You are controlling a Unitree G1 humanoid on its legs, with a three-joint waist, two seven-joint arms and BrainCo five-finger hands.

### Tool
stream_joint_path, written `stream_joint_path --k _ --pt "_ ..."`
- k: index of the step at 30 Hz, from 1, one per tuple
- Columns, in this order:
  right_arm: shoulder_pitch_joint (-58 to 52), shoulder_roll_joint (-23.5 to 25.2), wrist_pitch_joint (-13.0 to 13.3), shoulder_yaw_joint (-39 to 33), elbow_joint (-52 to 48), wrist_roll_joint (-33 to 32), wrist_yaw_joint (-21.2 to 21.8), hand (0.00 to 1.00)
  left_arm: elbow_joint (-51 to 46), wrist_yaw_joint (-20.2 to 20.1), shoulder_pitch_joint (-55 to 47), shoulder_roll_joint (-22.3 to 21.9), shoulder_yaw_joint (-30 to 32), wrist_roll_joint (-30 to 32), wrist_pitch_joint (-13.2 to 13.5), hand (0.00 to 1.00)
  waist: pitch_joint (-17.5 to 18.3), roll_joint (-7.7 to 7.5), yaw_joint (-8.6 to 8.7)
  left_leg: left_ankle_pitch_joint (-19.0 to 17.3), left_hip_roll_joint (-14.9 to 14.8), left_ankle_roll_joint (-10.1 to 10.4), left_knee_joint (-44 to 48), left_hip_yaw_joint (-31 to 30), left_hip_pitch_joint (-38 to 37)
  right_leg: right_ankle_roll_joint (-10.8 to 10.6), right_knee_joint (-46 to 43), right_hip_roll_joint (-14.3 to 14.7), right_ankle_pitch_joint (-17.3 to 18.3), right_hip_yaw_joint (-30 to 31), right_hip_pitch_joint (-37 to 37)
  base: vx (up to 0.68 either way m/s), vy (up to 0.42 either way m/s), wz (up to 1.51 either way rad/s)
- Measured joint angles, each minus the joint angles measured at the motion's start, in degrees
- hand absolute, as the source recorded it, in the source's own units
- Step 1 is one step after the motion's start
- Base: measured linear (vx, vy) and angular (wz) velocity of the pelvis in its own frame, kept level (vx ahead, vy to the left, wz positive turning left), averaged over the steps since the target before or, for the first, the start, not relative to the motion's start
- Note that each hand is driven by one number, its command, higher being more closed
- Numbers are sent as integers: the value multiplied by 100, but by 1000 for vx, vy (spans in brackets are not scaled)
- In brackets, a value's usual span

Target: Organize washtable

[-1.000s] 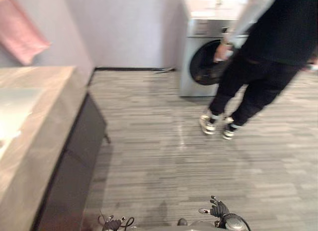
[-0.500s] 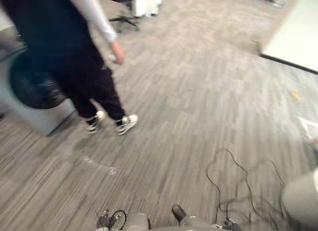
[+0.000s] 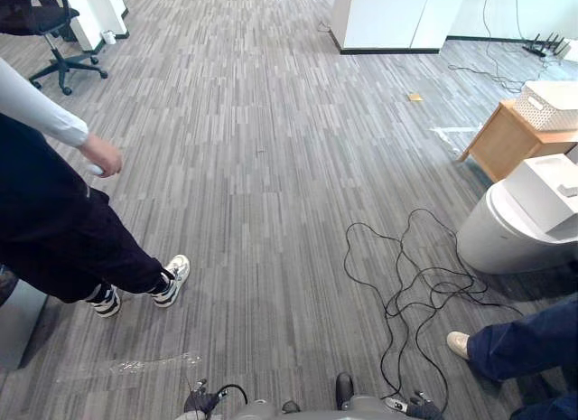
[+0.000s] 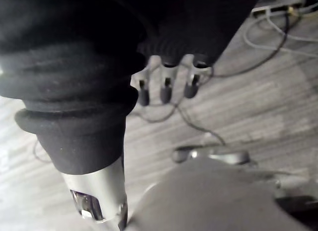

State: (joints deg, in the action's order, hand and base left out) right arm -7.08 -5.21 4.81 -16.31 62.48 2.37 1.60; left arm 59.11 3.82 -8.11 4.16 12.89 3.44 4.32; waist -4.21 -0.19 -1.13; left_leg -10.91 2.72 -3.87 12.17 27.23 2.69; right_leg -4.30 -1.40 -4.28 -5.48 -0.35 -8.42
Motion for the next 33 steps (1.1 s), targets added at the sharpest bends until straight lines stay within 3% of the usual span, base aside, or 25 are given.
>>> stream_joint_path --k 2,5,15,16,18,20,22,23,24,25,26,29,30,32,33 --pt "51 -87 -19 65 53 16 84 0 0 1 7 -12 -1 -1 -2 0 53 76 21 49 66 -41 -239 -130 78 102 347 12 -199 -11 34 -87 -16 9" --pt "69 -73 -34 107 137 25 104 0 -2 7 4 -2 -2 -7 -6 0 82 22 11 81 66 -94 -472 -119 -8 205 643 48 -303 -45 195 -88 -24 2" --pt "66 -166 -24 428 137 50 96 0 24 4 -96 -58 -205 -49 0 0 235 133 37 100 58 -65 -690 -278 -376 187 664 138 -304 -135 546 -6 -23 3" --pt "83 -191 -24 450 144 50 99 0 23 -1 -84 -64 -196 -50 0 0 196 144 37 52 1 16 -551 -311 -413 168 437 158 -146 -157 501 99 -44 21" --pt "113 -185 -20 497 145 50 107 0 7 -10 -123 -63 -20 -50 -1 0 64 124 33 -203 -210 427 187 -373 -332 272 -386 188 394 -203 372 103 -99 21" --pt "98 -121 3 554 102 52 107 0 -155 -16 -314 -134 536 -51 -5 0 -38 4 9 -199 -583 435 2263 -555 361 287 -1407 88 1076 -202 162 20 -87 17" --pt "49 -127 12 575 57 54 108 0 -196 -5 -360 -208 699 -53 -22 0 -105 44 -25 35 -818 383 3235 -677 770 264 -1613 124 1271 -204 192 -6 13 -1" --pt "32 -126 13 652 -16 56 106 0 -231 -2 -424 -284 747 -53 -50 0 -120 5 -172 442 -866 577 3650 -704 970 295 -1570 52 1276 -118 330 78 34 -14" --pt "-1 -119 13 664 -58 60 108 0 -239 -4 -427 -268 745 -53 -48 0 -97 -67 -216 364 -870 535 3705 -692 1013 303 -1522 1 1289 -114 352 96 48 -8" --pt "-4 -152 13 663 -72 65 109 0 -235 -4 -409 -270 747 -52 -41 0 -119 -15 -262 48 -875 392 3476 -786 1105 307 -1498 -43 1293 -110 334 51 101 5" --pt "4 -196 11 663 -95 78 112 0 -237 -4 -404 -311 748 -52 -41 0 -159 51 -276 -81 -890 391 3117 -934 1169 295 -1499 -72 1300 -116 303 18 89 6" --pt "5 -274 5 666 -186 185 112 0 -236 -5 -453 -416 764 -52 -40 0 -188 200 -280 -106 -920 462 1723 -1395 1090 132 -1519 -72 1397 -83 192 18 217 -5" --pt "8 -263 0 675 -232 255 103 0 -204 -18 -468 -444 802 -51 -55 0 -161 282 -293 -125 -861 359 1362 -1445 1040 25 -1432 -64 1420 111 147 50 283 -16" --pt "34 -233 -16 669 -229 267 113 0 -117 -13 -527 -371 804 -50 -28 0 -51 189 -265 -135 -652 341 1140 -1383 1115 -139 -2064 -120 1617 255 -26 172 202 2" --pt "14 -188 -28 663 -203 269 105 0 -118 -13 -557 -331 804 -49 -29 0 8 50 -280 -154 -471 301 1075 -1275 1018 -212 -2478 -258 1824 350 39 284 183 12"
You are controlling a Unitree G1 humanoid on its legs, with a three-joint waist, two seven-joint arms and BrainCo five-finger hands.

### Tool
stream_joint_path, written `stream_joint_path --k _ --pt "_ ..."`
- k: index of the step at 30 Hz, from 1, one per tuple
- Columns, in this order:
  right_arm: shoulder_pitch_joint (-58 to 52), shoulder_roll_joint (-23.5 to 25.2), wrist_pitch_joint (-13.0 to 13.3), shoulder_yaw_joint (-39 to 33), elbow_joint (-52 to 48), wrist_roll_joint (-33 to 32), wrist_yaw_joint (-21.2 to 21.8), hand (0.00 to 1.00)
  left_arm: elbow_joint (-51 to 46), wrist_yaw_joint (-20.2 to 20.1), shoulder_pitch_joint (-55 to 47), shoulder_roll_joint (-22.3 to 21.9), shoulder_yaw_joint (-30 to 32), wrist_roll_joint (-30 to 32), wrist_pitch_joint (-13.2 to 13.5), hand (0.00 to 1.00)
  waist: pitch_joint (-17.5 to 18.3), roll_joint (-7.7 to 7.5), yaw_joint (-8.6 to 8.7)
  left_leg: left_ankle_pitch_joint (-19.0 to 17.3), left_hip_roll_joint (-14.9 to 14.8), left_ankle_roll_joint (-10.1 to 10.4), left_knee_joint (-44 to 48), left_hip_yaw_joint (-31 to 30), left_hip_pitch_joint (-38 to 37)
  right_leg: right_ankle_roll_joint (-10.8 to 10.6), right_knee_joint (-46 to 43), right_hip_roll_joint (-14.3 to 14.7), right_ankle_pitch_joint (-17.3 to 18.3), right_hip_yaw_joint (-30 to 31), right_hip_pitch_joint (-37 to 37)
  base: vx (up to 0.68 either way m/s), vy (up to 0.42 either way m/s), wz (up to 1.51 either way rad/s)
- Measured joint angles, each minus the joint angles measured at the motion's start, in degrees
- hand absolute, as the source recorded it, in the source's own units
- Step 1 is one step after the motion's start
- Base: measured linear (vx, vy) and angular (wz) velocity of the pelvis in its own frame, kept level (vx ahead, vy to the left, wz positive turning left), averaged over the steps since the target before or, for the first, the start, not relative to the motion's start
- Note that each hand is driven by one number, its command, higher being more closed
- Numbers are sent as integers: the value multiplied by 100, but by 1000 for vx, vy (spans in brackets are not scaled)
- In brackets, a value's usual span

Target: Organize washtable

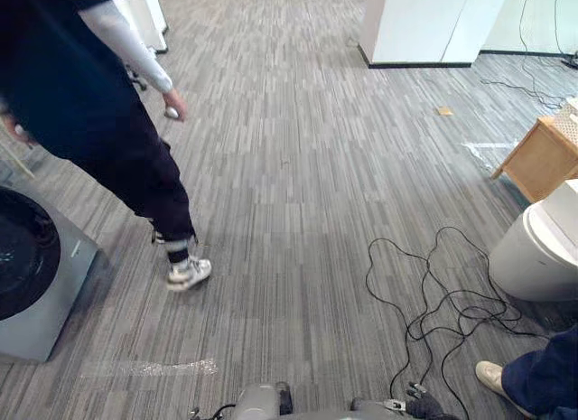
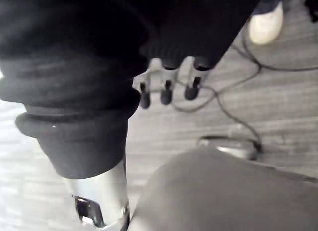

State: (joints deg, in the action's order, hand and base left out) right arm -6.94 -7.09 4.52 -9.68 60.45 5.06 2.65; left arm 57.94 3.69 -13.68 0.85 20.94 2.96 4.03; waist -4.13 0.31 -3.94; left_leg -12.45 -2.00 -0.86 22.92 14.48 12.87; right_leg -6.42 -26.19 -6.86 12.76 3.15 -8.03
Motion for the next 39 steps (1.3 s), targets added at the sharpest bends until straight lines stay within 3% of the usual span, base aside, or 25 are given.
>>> stream_joint_path --k 3,4,6,7,8,10,13,15,17,19,20,21,22,23,26,27,28,29,31,32,34,36,37,38,39 --pt "-52 5 4 -193 -10 5 35 0 58 6 -25 -2 -16 0 -36 0 152 -9 -12 -402 337 -443 251 163 -78 -223 -835 -258 489 65 57 231 149 -8" --pt "-54 51 4 -403 -13 -11 60 0 132 5 18 26 -28 2 -83 0 144 -24 -1 -541 457 -514 251 273 -288 -193 -1725 -305 398 318 -215 216 158 -21" --pt "-141 124 0 -513 -8 -37 86 0 215 1 6 145 -188 12 -127 0 154 -148 32 -656 623 -529 169 304 -633 -40 -3208 -278 -161 525 -563 216 117 0" --pt "-230 158 20 -517 -14 -58 93 0 254 -1 -39 216 -377 44 -158 0 238 -91 155 -704 669 -564 84 285 -900 104 -3870 -287 -589 409 -705 345 81 15" --pt "-242 159 20 -515 -1 -55 100 0 255 -3 -66 248 -466 72 -164 0 295 -95 199 -710 695 -643 -28 233 -1144 227 -4102 -328 -723 94 -756 354 42 8" --pt "-220 231 16 -677 7 -58 99 0 257 -1 7 277 -464 123 -174 0 272 -124 296 -710 696 -642 -377 46 -1591 546 -4214 -302 -357 -484 -922 401 5 13" --pt "-223 272 72 -753 -41 -105 103 0 254 4 99 248 -444 126 -168 0 135 -77 367 -699 509 -634 -827 -67 -2227 551 -3652 -66 265 -966 -1067 342 -42 24" --pt "-240 314 92 -735 -217 -108 102 0 233 9 183 183 -363 173 -152 0 135 22 396 -696 257 -599 -1202 -142 -2598 547 -2350 236 367 -1267 -1345 404 -60 24" --pt "-246 355 121 -726 -338 -110 98 0 231 10 355 130 -318 247 -120 0 134 66 475 -687 3 -336 -1560 -239 -2919 532 -470 538 -83 -1188 -1629 458 -83 40" --pt "-261 408 123 -720 -332 -109 92 0 224 9 417 162 -255 256 -110 0 87 -50 478 -699 -5 -107 -1612 -341 -3112 619 350 613 -566 -1020 -1623 423 -108 26" --pt "-318 444 116 -716 -330 -108 86 0 222 17 420 156 -105 302 -112 0 95 -123 485 -772 -19 82 -1478 -399 -3238 865 542 636 -1150 -999 -1567 736 -217 26" --pt "-330 413 117 -729 -332 -104 92 0 235 23 453 74 27 384 -129 0 95 -64 486 -766 -146 171 -1315 -494 -3338 874 310 651 -1558 -1049 -1537 625 -189 15" --pt "-326 373 115 -721 -329 -99 96 0 231 19 474 11 98 412 -130 0 123 -26 468 -713 -263 264 -1193 -516 -3346 925 169 733 -1431 -1105 -1527 645 -195 2" --pt "-336 355 116 -721 -333 -91 96 0 221 14 466 -80 255 432 -129 0 129 21 458 -494 -399 555 -842 -538 -3296 1008 68 870 -1211 -1150 -1400 528 -160 -18" --pt "-351 319 110 -718 -350 -94 107 0 212 14 522 -203 840 421 -135 0 92 119 475 670 -646 136 1304 -731 -2508 1149 374 1141 -849 -1171 -761 677 -197 -36" --pt "-362 280 103 -708 -345 -93 107 0 210 14 525 -250 1029 402 -135 0 38 121 449 1470 -899 61 2645 -796 -1951 1222 662 1295 -766 -1047 -342 558 -106 -45" --pt "-357 242 66 -616 -331 -90 104 0 180 19 534 -247 1092 370 -133 0 24 201 430 1328 -1265 -44 3721 -592 -1459 1304 907 1437 -713 -925 99 620 -111 -55" --pt "-352 233 54 -517 -267 -75 108 0 150 23 521 -206 1108 360 -131 0 -43 109 356 1090 -1474 -119 4245 -427 -1145 1331 1110 1481 -695 -797 466 477 -84 -46" --pt "-239 227 35 -312 -35 -29 106 0 110 26 506 -78 1058 330 -135 0 -108 -44 273 545 -1496 -115 4482 -328 -631 1341 1463 1430 -687 -557 1098 398 -50 -50" --pt "-73 204 -3 -153 131 -2 104 0 112 35 454 -20 986 329 -135 0 -207 -167 242 276 -1432 0 4233 -306 -299 1334 1678 1374 -680 -375 1436 340 1 -55" --pt "46 211 -12 -88 156 8 105 0 108 55 384 -42 850 315 -138 0 -276 -151 128 5 -1267 142 3451 -253 153 1231 1856 1261 -541 -110 1749 278 100 -62" --pt "63 168 -20 114 157 20 104 0 120 70 306 9 668 311 -136 0 -274 -138 113 23 -955 168 1907 -267 397 1164 1806 1116 -239 -13 1836 328 229 -34" --pt "68 123 -18 239 146 33 105 0 116 81 247 23 550 306 -129 0 -249 -118 103 175 -700 345 481 -384 418 1067 1798 1023 -92 21 1860 376 299 -15" --pt "78 54 2 334 142 49 104 0 138 80 185 14 455 308 -132 0 -196 -88 44 657 -545 435 -489 -495 426 981 1825 964 29 94 1867 358 287 -26" --pt "68 41 3 392 145 80 102 0 160 76 166 17 434 316 -132 0 -193 -45 -22 970 -486 404 -580 -485 419 977 1841 917 85 195 1868 417 337 -37"
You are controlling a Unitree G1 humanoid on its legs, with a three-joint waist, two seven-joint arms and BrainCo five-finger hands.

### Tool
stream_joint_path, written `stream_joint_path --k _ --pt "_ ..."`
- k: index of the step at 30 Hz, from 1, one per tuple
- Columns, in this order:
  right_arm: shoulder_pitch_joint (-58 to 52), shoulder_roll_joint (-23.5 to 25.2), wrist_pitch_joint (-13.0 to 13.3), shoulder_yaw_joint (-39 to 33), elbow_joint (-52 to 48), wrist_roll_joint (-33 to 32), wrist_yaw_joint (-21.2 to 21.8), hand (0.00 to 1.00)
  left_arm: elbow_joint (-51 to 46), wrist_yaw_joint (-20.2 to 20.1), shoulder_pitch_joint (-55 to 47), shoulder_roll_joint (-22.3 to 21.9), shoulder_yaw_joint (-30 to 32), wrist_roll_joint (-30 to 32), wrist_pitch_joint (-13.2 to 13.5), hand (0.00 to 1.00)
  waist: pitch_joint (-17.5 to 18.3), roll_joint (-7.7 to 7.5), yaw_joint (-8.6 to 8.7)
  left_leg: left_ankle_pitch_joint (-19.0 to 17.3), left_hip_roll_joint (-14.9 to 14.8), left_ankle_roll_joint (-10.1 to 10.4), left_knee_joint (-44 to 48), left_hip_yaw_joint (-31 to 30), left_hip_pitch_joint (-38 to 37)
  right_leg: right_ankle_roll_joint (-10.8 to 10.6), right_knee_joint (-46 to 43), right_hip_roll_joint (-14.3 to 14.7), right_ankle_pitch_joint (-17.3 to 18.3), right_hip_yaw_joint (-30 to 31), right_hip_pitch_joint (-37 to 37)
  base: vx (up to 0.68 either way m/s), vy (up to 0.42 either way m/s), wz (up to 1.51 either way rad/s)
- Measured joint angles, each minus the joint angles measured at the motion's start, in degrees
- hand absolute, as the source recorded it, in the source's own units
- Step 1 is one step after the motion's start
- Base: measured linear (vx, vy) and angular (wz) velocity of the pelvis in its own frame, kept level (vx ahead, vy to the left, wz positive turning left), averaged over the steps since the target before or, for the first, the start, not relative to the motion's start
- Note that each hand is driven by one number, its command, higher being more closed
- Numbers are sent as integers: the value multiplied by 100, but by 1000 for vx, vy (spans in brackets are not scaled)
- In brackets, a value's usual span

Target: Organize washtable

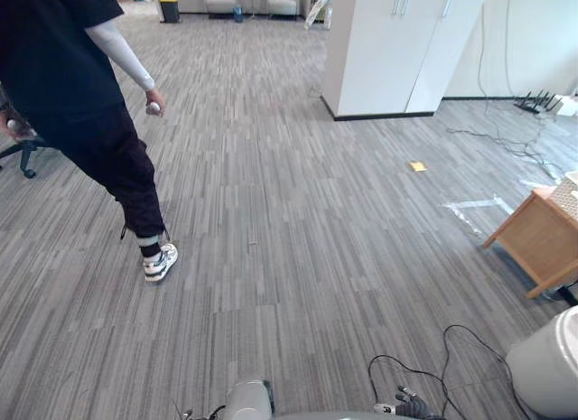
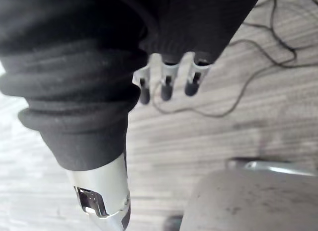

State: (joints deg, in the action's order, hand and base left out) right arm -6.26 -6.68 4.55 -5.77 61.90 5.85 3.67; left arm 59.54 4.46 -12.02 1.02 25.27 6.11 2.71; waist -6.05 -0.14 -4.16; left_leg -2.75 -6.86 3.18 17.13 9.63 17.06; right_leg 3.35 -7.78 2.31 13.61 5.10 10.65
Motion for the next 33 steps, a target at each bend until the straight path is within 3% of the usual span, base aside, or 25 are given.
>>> stream_joint_path --k 1,3,4,5,6,7,8,9,11,12,13,14,16,19,21,22,23,24,25,27,28,29,31,32,33 --pt "31 -3 11 92 0 73 -5 0 90 5 -94 18 12 4 2 0 101 -78 -28 264 215 -230 16 2 68 -44 25 -156 159 136 -6 377 288 -28" --pt "13 59 34 115 75 128 12 0 283 -1 -220 57 16 18 -26 0 210 -230 20 53 495 -591 240 175 97 -148 -197 -473 292 185 -18 454 313 -11" --pt "-52 60 58 93 94 142 27 0 339 0 -247 70 15 19 -44 0 311 -210 4 -119 663 -804 290 240 60 -191 -687 -573 303 378 -217 615 416 3" --pt "-110 50 91 -6 97 141 29 0 351 -5 -265 53 10 17 -44 0 389 -178 18 -274 817 -898 269 269 -81 -375 -1444 -630 297 598 -459 603 412 6" --pt "-112 48 113 -151 155 132 28 0 360 -19 -264 65 -2 17 -42 0 383 -193 16 -407 947 -965 228 308 -281 -839 -2304 -647 207 777 -688 372 274 8" --pt "-127 69 133 -225 196 119 22 0 374 -26 -264 86 -8 16 -43 0 381 -221 20 -483 1046 -1007 182 321 -450 -1129 -2929 -633 63 922 -835 403 280 4" --pt "-247 122 145 -358 196 86 21 0 408 -37 -266 161 -116 16 -53 0 359 -232 37 -640 1236 -1066 77 322 -832 -1614 -4137 -513 -470 1197 -1135 467 292 8" --pt "-388 156 147 -468 189 -28 24 0 406 -59 -258 221 -279 20 -88 0 362 -242 68 -797 1385 -1084 -79 288 -1289 -1692 -5280 -449 -946 1159 -1419 434 265 7" --pt "-440 154 168 -532 172 -117 26 0 406 -66 -260 266 -399 22 -100 0 365 -246 161 -853 1471 -1139 -287 226 -1684 -1230 -5842 -623 -849 607 -1739 303 173 6" --pt "-444 160 168 -580 167 -139 26 0 410 -69 -236 345 -518 31 -124 0 350 -226 226 -868 1504 -1123 -552 156 -2074 -772 -5981 -773 -500 83 -1986 796 348 45" --pt "-446 192 154 -714 196 -128 38 0 402 -66 201 365 -432 90 -118 0 322 -188 410 -1036 1414 -1005 -1156 -122 -2981 -576 -3650 -291 205 -714 -2703 812 317 62" --pt "-444 245 131 -762 195 -127 32 0 399 -68 204 358 -405 98 -85 0 330 -169 498 -1083 1376 -997 -1385 -206 -3214 -500 -2315 -30 -130 -832 -2710 816 303 57" --pt "-441 296 122 -773 197 -128 24 0 401 -63 210 262 -197 106 -84 0 301 -197 513 -1185 1377 -833 -1433 -255 -3441 -239 -1636 134 -605 -1000 -2824 502 115 16" --pt "-557 328 80 -830 213 -123 28 0 380 -61 184 227 -16 144 -81 0 301 -158 562 -1374 1280 -504 -1288 -595 -3606 60 -981 427 -912 -1285 -2812 537 48 38" --pt "-731 420 -42 -1070 205 -125 32 0 271 -72 90 87 403 182 -79 0 302 -201 564 -1439 1269 -391 278 -609 -3247 524 -922 524 -1163 -1586 -2417 622 -38 60" --pt "-813 424 -55 -1075 167 -137 41 0 254 -71 82 51 535 181 -84 0 305 -130 577 -1422 1217 -378 956 -528 -3022 599 -859 561 -1225 -1553 -2287 568 -40 40" --pt "-898 233 -73 -1074 63 -135 106 0 221 -71 60 -114 744 179 -90 0 365 82 558 -1111 937 -336 2420 -356 -2460 558 -761 682 -1086 -1537 -2056 736 62 7" --pt "-878 175 -94 -990 -13 -138 125 0 161 -81 14 -151 839 171 -92 0 344 169 463 -945 520 -417 3607 -63 -1948 526 -686 758 -952 -1363 -1808 642 106 -13" --pt "-843 198 -100 -993 1 -150 121 0 157 -81 14 -125 879 166 -94 0 308 127 417 -945 309 -420 3992 76 -1772 520 -650 764 -885 -1277 -1657 754 71 -50" --pt "-683 265 -99 -990 133 -203 112 0 139 -66 -62 -62 902 122 -113 0 196 -64 306 -1020 -467 -538 4972 309 -1217 522 -300 710 -822 -855 -917 534 21 -57" --pt "-545 313 -101 -979 164 -232 116 0 139 -66 -73 -46 872 121 -116 0 142 -160 289 -1097 -550 -585 5091 248 -960 392 -161 578 -697 -724 -666 383 71 -39" --pt "-470 321 -102 -955 213 -249 115 0 135 -75 -63 -41 852 119 -121 0 100 -188 308 -1129 -553 -567 5065 144 -793 328 -108 503 -655 -660 -529 348 132 -35" --pt "-231 318 -91 -809 302 -304 122 0 74 -59 -21 67 520 105 -100 0 -99 -331 267 -1391 -484 -182 4017 140 -358 153 -39 118 -488 -470 -13 458 318 -51" --pt "-183 299 -61 -759 276 -311 121 0 71 -58 -7 130 264 101 -80 0 -41 -363 200 -1353 -372 -126 2684 190 -154 -120 -88 -142 -202 -435 51 440 409 -52" --pt "-213 193 -47 -734 186 -313 121 0 72 -60 30 96 74 93 -73 0 -8 -177 169 -1109 -303 71 1331 -16 -138 -298 -188 -174 22 -411 114 388 389 -35"
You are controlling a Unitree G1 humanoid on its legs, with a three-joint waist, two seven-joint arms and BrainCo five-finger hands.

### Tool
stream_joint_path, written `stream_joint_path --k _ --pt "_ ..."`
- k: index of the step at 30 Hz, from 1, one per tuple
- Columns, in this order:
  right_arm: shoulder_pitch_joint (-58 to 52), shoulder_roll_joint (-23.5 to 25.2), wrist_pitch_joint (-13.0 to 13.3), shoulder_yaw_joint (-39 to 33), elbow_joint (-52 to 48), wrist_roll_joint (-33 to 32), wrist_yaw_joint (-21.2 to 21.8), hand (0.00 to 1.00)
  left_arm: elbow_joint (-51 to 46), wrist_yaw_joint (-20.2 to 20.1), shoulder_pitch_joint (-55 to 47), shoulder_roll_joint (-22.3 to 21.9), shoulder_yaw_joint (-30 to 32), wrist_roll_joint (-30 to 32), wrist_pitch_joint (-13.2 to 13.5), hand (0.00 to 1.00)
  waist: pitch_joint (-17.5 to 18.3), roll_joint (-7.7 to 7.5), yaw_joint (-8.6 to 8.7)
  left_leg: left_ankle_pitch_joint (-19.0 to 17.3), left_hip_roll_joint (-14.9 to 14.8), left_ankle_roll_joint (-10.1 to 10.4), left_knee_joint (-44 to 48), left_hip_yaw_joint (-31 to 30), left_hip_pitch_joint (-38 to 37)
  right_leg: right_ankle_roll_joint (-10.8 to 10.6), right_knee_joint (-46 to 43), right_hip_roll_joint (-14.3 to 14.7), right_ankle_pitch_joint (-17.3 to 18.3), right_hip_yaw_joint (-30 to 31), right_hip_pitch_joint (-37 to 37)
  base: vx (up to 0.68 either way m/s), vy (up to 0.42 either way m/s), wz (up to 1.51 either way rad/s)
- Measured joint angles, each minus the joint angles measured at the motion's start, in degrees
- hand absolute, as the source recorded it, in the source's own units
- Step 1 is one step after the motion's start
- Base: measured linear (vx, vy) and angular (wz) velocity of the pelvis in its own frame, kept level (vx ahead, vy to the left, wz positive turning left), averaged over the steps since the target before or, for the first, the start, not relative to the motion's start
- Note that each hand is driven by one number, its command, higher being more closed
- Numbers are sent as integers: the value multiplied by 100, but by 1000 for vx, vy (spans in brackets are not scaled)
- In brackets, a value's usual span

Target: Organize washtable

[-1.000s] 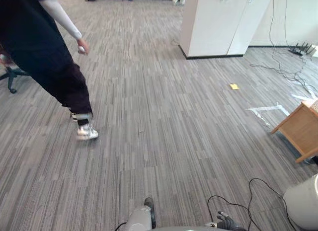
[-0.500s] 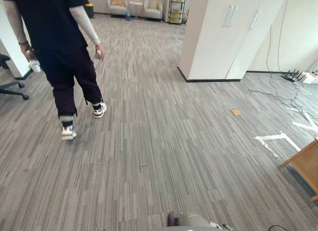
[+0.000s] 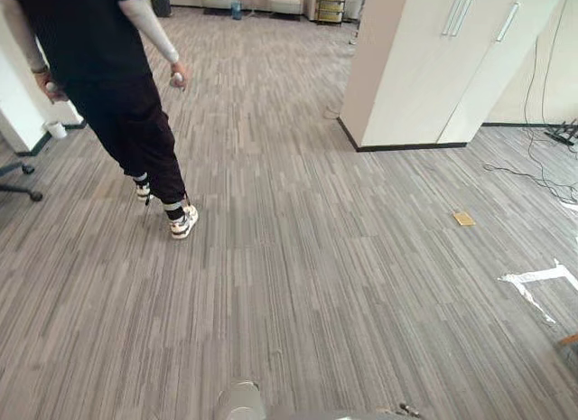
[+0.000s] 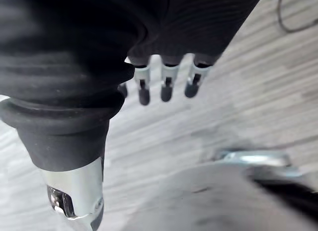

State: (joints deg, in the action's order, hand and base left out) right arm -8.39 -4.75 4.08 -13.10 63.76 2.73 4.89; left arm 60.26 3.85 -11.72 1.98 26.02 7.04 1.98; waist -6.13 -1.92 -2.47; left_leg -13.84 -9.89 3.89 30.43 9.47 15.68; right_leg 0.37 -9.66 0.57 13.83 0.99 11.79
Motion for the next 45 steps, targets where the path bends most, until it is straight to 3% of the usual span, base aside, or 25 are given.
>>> stream_joint_path --k 1,2,3,6,9,10,12,13,15,18,19,20,21,23,29,30,36,41,45 --pt "-34 -97 -1 24 13 -13 -4 0 20 -8 -18 -20 -124 -19 24 0 50 170 -16 683 86 -349 -263 -30 -11 -151 -160 -57 207 65 26 448 407 9" --pt "-72 18 -5 171 18 -38 -60 0 27 5 -42 71 -152 -36 59 0 159 -92 44 637 479 -405 -455 29 -72 -158 -198 -379 274 129 -2 488 426 34" --pt "-68 63 3 236 58 -33 -57 0 18 7 -5 121 -155 -37 130 0 207 -203 45 532 694 -538 -494 25 -14 -150 -231 -536 221 228 -83 428 355 40" --pt "-27 140 2 78 130 -28 -72 0 123 4 -9 168 -111 -36 100 0 281 -275 -13 311 987 -756 -591 177 -114 -233 -759 -773 105 546 -333 382 376 2" --pt "-50 137 10 -63 93 -32 9 0 183 -2 -174 191 -236 -33 72 0 277 -233 5 246 1188 -860 -1234 503 -882 -476 -3076 -757 -429 1136 -1251 267 269 -43" --pt "-74 128 14 -67 34 -43 16 0 248 -6 -206 251 -427 -29 55 0 263 -210 46 230 1262 -884 -1477 554 -1284 -462 -4171 -749 -617 1070 -1657 312 257 -32" --pt "-108 145 79 -57 -5 -43 13 0 285 -11 -211 332 -646 -14 44 0 255 -215 190 240 1315 -937 -1734 606 -1846 -341 -4883 -896 -470 477 -1914 271 197 -6" --pt "-107 135 88 -46 4 -37 13 0 281 -12 -175 339 -656 -8 45 0 256 -202 176 239 1312 -937 -1923 614 -2191 -236 -4742 -938 -305 62 -1923 185 110 -4" --pt "-102 137 95 -37 7 -34 12 0 274 -15 -39 344 -627 -5 66 0 255 -208 172 241 1304 -938 -2123 605 -2459 -278 -3859 -880 -12 -406 -1977 243 108 3" --pt "-70 126 80 -31 11 -35 7 0 257 -8 -60 288 -493 8 83 0 257 -194 185 234 1285 -925 -2129 568 -2496 -286 -2102 -675 -25 -532 -1983 210 40 9" --pt "-82 131 70 -30 15 -36 4 0 258 -9 -71 285 -459 9 83 0 259 -201 184 208 1288 -880 -2112 511 -2509 -270 -1594 -613 -245 -485 -1890 258 -33 25" --pt "-115 185 61 -29 20 -21 -7 0 256 -6 -81 295 -361 24 83 0 280 -296 182 129 1350 -745 -2034 386 -2601 -236 -841 -566 -1151 -433 -1730 292 -108 25" --pt "-124 190 40 -25 57 15 -2 0 261 -3 -112 258 -273 36 83 0 300 -274 140 125 1341 -743 -2066 292 -2665 -336 -636 -546 -1089 -427 -1548 322 -145 24" --pt "-126 135 36 -6 124 25 9 0 260 -3 -210 212 -271 41 90 0 437 -191 161 116 1230 -726 -2230 223 -2728 -330 -204 -407 -1149 -476 -1393 214 -119 4" --pt "-99 78 34 15 265 17 2 0 278 -8 -221 158 -173 46 89 0 468 -119 158 54 1003 -614 -2445 161 -2843 -197 857 -75 -1678 -463 -910 73 -50 -10" --pt "-157 -62 40 226 280 15 -3 0 339 -7 -88 140 -296 39 98 0 520 -27 154 48 1047 -504 -2566 157 -2760 -232 1527 -57 -2027 -402 -713 0 0 0" --pt "-127 -66 43 226 281 16 -20 0 337 -4 -85 150 -338 41 101 0 516 -32 162 94 1055 -448 -2642 164 -2710 -219 1319 -61 -1953 -407 -917 -3 -1 -2" --pt "23 -39 50 223 212 27 -242 0 209 38 -62 168 -442 94 208 0 423 -69 170 144 1068 -480 -2877 134 -2426 -180 -80 -119 -1193 -446 -2002 22 -32 -2" --pt "130 -28 42 53 16 206 -406 0 199 168 7 193 -740 271 291 0 295 11 175 163 985 -498 -2994 114 -2433 -173 -1066 -166 -678 -787 -2636 180 -71 1"
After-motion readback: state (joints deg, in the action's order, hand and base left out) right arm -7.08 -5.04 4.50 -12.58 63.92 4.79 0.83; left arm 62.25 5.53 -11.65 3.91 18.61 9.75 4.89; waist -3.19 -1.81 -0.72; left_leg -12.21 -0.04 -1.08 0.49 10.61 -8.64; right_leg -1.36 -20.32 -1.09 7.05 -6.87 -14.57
